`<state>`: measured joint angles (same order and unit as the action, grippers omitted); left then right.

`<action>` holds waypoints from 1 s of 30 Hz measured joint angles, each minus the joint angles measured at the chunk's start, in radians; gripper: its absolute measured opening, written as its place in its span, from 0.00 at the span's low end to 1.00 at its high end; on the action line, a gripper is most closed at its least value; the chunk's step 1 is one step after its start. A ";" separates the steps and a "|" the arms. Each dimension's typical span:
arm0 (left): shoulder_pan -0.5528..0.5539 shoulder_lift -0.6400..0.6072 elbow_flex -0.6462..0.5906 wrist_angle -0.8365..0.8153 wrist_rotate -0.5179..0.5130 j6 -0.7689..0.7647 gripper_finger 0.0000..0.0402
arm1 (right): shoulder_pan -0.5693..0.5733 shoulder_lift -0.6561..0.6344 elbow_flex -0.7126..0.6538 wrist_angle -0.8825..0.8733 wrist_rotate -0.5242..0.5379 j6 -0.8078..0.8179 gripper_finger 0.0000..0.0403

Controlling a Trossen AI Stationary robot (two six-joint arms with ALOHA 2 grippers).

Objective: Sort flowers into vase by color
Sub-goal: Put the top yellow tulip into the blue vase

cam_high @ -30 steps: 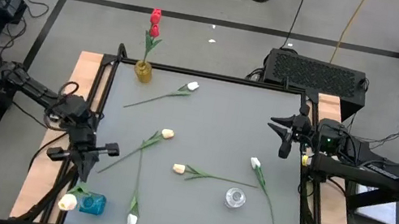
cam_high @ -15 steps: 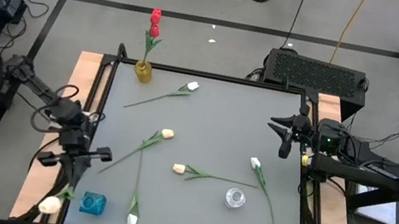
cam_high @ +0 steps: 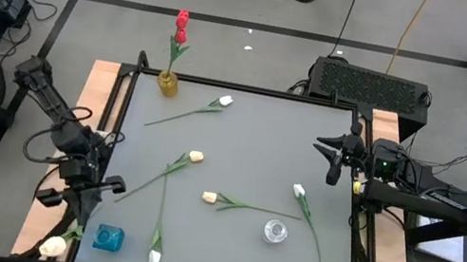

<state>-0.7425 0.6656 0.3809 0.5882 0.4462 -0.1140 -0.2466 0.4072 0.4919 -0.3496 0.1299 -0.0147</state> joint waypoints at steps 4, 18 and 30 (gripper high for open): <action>-0.021 0.000 -0.077 0.138 -0.067 -0.028 0.00 | 0.000 0.000 0.000 0.000 0.000 0.000 0.21; -0.027 0.000 -0.123 0.214 -0.079 -0.080 0.00 | 0.000 0.000 0.000 0.000 0.000 0.000 0.21; -0.101 0.000 -0.123 0.220 -0.155 -0.001 0.00 | 0.000 0.000 0.000 0.000 0.000 0.000 0.21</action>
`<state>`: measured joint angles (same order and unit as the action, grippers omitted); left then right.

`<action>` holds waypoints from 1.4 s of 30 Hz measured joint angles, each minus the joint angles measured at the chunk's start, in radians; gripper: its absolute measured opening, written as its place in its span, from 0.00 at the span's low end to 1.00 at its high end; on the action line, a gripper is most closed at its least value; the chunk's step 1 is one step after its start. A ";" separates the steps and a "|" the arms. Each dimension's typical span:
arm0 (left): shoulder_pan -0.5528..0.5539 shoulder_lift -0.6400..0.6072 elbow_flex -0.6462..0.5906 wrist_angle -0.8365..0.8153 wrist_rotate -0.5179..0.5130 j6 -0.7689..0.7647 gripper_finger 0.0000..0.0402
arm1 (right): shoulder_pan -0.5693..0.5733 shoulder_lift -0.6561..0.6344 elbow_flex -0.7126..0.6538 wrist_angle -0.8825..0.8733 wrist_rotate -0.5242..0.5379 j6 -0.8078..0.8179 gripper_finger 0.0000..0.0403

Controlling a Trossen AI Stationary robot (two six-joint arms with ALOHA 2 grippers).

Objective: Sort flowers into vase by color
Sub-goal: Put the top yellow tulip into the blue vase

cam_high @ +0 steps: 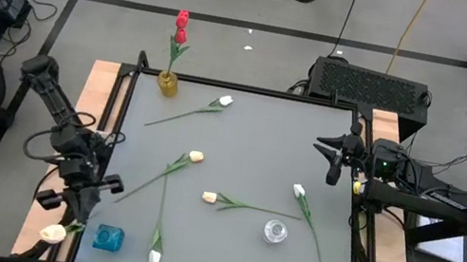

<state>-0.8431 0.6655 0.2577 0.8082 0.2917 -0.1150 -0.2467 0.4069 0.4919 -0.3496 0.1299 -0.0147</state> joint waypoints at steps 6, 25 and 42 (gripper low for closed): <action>-0.049 0.000 0.000 0.024 -0.012 0.002 0.00 | 0.000 0.000 0.000 0.000 0.000 0.000 0.21; -0.170 0.054 0.000 0.089 -0.116 0.071 0.00 | 0.000 0.000 0.000 0.000 0.000 0.000 0.21; -0.218 0.130 0.000 0.148 -0.257 0.141 0.00 | 0.000 0.000 0.000 0.000 0.000 0.000 0.21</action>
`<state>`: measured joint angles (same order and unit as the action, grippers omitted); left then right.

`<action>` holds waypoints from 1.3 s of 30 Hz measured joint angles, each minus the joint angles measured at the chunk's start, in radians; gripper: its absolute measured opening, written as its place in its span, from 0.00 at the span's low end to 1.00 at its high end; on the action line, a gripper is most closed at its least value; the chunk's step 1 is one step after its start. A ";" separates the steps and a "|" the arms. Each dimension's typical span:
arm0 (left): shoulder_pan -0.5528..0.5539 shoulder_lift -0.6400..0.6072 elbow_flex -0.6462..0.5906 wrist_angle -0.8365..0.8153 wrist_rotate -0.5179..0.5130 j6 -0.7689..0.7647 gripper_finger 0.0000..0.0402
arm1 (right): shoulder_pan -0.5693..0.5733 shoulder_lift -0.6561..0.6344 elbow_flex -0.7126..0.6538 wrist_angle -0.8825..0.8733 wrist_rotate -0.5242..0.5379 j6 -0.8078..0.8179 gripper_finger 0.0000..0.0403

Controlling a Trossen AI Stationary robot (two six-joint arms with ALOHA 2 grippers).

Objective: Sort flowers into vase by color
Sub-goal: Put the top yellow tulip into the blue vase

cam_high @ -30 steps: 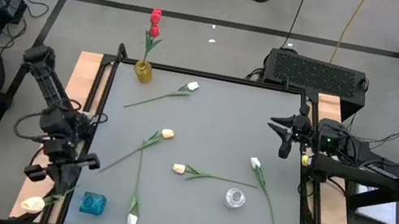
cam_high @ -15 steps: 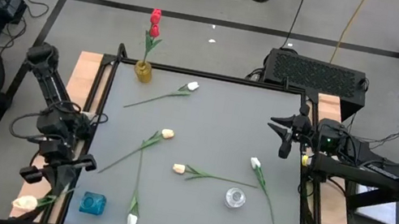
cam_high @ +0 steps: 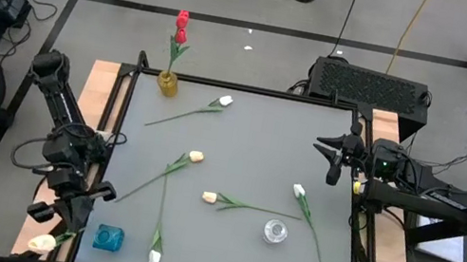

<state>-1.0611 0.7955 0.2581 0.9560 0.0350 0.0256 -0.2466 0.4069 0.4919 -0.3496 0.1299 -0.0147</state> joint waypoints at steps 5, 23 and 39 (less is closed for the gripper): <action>0.000 0.016 0.000 0.004 -0.007 0.008 0.00 | 0.000 0.000 0.000 0.000 0.000 0.000 0.21; -0.030 0.086 0.000 0.112 -0.041 -0.019 0.00 | 0.000 0.000 0.000 0.000 0.000 0.000 0.21; -0.034 0.208 0.000 0.237 -0.043 -0.017 0.00 | 0.000 0.000 0.000 0.000 0.000 0.000 0.21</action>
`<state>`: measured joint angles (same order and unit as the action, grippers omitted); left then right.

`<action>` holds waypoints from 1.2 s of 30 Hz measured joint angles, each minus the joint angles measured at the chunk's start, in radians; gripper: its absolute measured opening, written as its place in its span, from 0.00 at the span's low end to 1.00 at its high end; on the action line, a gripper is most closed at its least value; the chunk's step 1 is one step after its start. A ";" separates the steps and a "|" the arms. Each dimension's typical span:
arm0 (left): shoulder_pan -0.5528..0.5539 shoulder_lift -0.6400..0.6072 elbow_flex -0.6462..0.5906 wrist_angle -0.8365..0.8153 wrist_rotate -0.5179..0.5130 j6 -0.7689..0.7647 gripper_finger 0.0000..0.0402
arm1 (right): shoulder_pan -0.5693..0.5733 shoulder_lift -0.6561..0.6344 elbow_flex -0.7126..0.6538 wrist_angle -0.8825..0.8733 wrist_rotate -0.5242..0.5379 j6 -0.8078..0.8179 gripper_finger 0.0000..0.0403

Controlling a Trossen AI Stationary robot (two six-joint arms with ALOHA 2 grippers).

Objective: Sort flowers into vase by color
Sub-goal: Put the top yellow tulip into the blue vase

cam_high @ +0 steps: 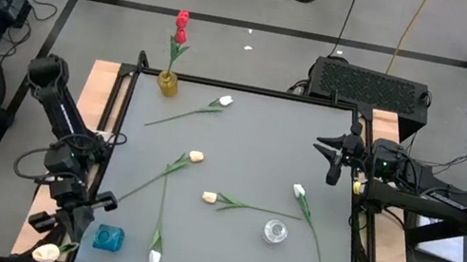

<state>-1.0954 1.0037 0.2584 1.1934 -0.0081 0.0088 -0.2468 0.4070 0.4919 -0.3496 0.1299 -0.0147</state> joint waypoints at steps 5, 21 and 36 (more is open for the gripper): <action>0.000 0.018 0.000 0.023 0.004 -0.005 0.00 | 0.000 0.000 0.000 0.000 0.000 0.000 0.21; 0.000 0.105 0.000 0.064 -0.028 -0.028 0.00 | 0.000 0.000 0.000 0.000 0.000 0.000 0.21; 0.000 0.123 0.000 0.080 -0.035 -0.030 0.00 | 0.000 0.000 0.000 0.000 0.000 0.000 0.21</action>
<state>-1.0954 1.1263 0.2584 1.2732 -0.0429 -0.0208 -0.2466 0.4072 0.4919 -0.3496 0.1299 -0.0147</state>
